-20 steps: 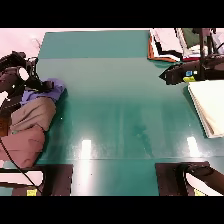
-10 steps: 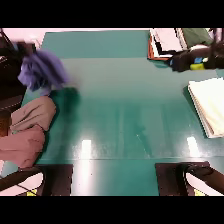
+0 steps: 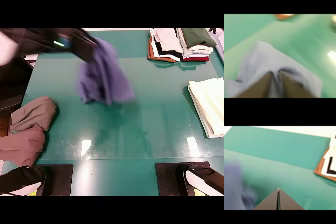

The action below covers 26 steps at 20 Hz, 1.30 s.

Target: Fold the shirts.

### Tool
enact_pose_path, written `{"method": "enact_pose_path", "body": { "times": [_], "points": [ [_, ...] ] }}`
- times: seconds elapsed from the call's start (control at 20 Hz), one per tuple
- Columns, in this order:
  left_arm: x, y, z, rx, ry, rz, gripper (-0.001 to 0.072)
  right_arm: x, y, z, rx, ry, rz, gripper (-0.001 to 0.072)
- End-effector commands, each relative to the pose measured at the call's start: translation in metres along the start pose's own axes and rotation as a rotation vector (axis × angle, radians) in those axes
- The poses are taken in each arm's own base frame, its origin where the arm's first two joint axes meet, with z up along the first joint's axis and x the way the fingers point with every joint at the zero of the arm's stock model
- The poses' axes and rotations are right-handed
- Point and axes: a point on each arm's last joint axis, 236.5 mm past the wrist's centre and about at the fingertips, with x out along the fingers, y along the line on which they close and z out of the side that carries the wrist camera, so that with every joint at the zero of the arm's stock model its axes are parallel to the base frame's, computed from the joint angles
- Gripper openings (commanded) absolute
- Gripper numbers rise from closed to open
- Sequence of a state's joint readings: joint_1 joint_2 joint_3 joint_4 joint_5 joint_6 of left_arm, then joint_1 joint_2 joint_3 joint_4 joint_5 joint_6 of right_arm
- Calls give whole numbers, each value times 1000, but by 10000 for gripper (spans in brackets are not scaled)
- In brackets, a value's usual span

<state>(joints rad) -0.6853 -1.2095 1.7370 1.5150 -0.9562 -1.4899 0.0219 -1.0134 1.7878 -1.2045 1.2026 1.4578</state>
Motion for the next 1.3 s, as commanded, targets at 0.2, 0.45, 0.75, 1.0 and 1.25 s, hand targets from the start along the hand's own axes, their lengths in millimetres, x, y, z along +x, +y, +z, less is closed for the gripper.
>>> {"method": "enact_pose_path", "body": {
  "times": [0.2, 0.45, 0.75, 1.0, 1.25],
  "points": [
    [61, 5, -67, -129, 230, -25, 519, -11, -2, -9, -3, 53, -9, 21],
    [35, 143, -190, -473, 527, 197, 520, -11, -2, -9, -3, 54, -8, 21],
    [62, 111, -335, -829, 679, 108, 520, -10, -2, -9, -3, 55, -8, 21],
    [78, 78, -373, -1021, 640, 42, 520, -10, -2, -9, -3, 55, -8, 21],
    [90, 62, -370, -1036, 616, 9, 520, -10, -2, -9, -3, 56, -8, 21]
  ]
}}
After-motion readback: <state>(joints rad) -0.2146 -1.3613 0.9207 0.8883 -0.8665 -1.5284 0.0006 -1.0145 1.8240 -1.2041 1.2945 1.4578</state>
